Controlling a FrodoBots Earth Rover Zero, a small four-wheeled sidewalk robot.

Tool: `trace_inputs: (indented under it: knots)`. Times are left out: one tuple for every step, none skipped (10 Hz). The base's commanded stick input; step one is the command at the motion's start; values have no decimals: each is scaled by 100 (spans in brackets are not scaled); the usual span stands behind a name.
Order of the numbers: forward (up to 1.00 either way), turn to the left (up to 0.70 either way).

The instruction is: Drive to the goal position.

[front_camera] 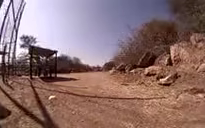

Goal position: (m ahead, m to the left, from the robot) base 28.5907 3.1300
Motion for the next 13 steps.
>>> trace_inputs:
  knots:
    - [50, 0]
    - [50, 0]
    - [50, 0]
    - [50, 0]
    - [50, 0]
    - [50, 0]
    - [50, 0]
    - [50, 0]
    - [50, 0]
    - [50, 0]
    - [50, 0]
    - [50, 0]
    - [50, 0]
